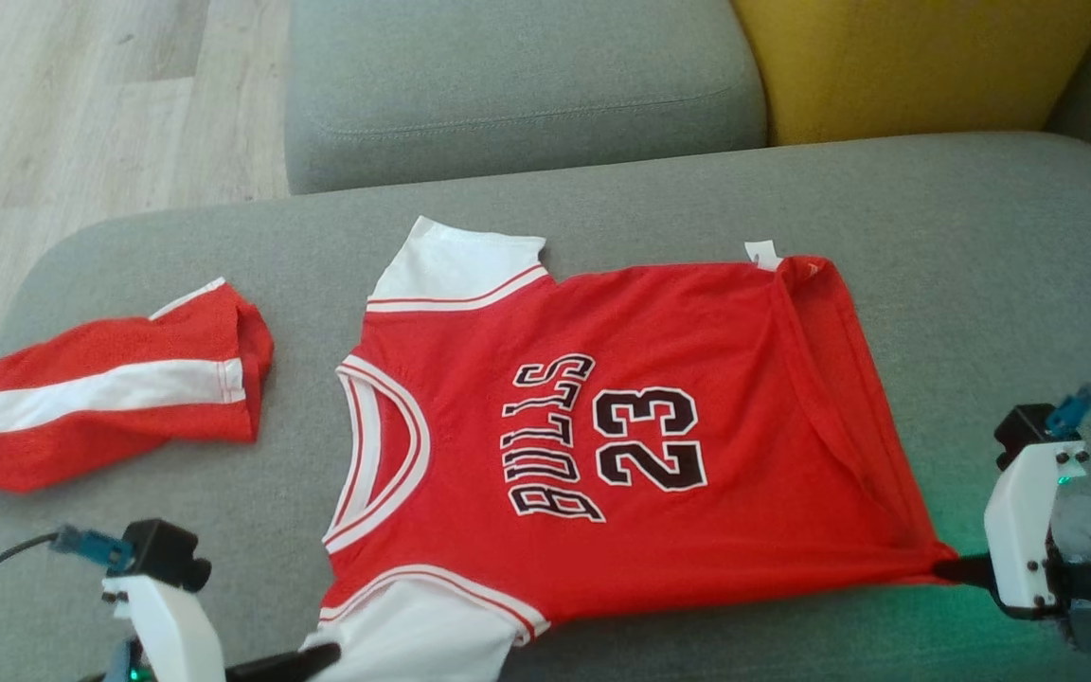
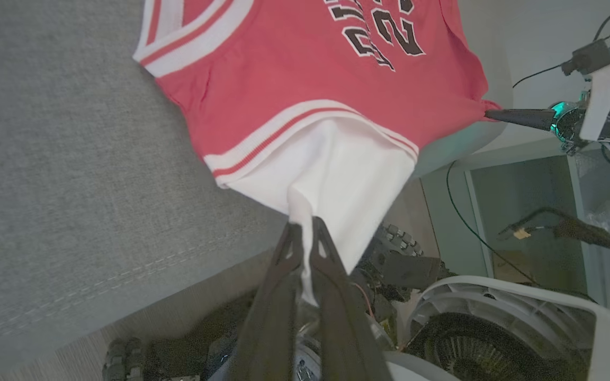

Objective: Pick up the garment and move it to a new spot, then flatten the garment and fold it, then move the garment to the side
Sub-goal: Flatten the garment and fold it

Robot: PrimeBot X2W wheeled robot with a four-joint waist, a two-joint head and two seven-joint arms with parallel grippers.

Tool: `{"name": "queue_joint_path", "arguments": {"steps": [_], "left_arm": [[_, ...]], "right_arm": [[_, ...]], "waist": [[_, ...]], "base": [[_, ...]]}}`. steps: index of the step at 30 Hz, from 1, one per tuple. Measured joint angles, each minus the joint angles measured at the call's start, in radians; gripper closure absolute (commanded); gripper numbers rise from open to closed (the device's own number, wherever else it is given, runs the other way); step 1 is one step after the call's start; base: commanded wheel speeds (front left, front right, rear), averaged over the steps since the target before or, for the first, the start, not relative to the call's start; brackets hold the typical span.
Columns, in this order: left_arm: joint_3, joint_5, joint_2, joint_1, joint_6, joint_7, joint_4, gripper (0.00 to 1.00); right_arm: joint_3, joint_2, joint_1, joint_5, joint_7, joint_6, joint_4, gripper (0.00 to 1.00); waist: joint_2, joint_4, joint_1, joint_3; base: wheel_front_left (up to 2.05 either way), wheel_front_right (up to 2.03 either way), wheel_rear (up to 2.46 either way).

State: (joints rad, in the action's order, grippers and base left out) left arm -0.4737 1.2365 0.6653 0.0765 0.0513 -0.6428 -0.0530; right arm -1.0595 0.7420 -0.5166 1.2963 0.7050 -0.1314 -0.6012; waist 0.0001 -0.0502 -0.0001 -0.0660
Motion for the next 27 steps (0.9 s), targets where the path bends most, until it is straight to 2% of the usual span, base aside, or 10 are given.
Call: {"name": "queue_joint_path", "arguments": {"steps": [6, 9, 15, 27], "left_arm": [[0.006, 0.006, 0.024, 0.000, -0.017, -0.008, -0.045, 1.00], [0.004, -0.024, 0.030, -0.016, -0.017, -0.016, -0.049, 1.00], [0.004, -0.059, 0.030, -0.135, -0.017, -0.026, -0.036, 1.00], [-0.016, -0.127, -0.043, -0.370, -0.015, -0.039, 0.108, 1.00]], "right_arm": [[0.034, 0.017, 0.012, 0.004, 0.045, 0.000, 0.034, 1.00], [0.059, 0.017, 0.012, -0.004, 0.049, 0.000, 0.039, 1.00], [0.109, -0.001, -0.041, -0.051, 0.058, 0.000, 0.035, 1.00], [0.169, -0.095, -0.142, -0.168, 0.070, 0.000, -0.034, 1.00]], "waist": [[0.0000, -0.007, 0.0000, 0.008], [0.0000, -0.012, 0.0000, 0.015], [0.0000, -0.025, 0.0000, 0.038], [0.0000, -0.049, 0.0001, 0.108]], "base": [[0.00, 0.00, 0.00], [0.00, 0.00, 0.00], [0.00, 0.00, 0.00], [0.00, 0.00, 0.00]]}}
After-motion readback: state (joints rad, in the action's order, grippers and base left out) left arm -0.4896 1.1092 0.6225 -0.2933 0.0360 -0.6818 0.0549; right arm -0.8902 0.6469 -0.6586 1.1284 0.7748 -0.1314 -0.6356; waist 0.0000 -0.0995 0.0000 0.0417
